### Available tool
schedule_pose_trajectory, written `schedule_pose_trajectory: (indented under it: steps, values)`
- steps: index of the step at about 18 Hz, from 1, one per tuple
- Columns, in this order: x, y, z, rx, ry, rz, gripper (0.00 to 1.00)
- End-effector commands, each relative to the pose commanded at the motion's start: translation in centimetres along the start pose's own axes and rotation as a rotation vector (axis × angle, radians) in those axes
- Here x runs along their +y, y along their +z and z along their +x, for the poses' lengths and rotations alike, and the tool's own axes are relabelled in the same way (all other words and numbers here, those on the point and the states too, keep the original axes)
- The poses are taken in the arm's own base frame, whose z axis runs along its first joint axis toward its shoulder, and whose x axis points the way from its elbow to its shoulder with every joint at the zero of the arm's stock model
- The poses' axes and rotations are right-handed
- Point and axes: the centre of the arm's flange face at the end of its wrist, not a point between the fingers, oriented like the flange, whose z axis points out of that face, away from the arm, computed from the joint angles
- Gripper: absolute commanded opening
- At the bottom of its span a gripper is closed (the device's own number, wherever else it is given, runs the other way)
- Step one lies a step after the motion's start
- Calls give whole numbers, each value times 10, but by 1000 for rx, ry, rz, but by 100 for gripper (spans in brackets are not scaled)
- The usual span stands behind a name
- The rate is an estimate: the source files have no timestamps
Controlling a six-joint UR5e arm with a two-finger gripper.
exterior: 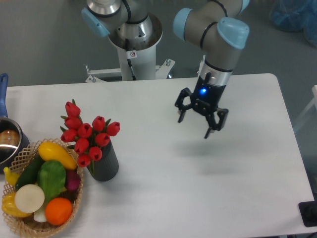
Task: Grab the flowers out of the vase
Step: 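Move the open gripper toward the red tulips in the black vase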
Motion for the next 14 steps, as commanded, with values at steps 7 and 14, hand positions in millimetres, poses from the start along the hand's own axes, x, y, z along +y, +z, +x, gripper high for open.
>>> schedule_pose_trajectory:
  steps: [7, 14]
  values:
    - [-53, 41, 8, 117, 70, 164, 100]
    - [-55, 48, 24, 159, 35, 217, 100]
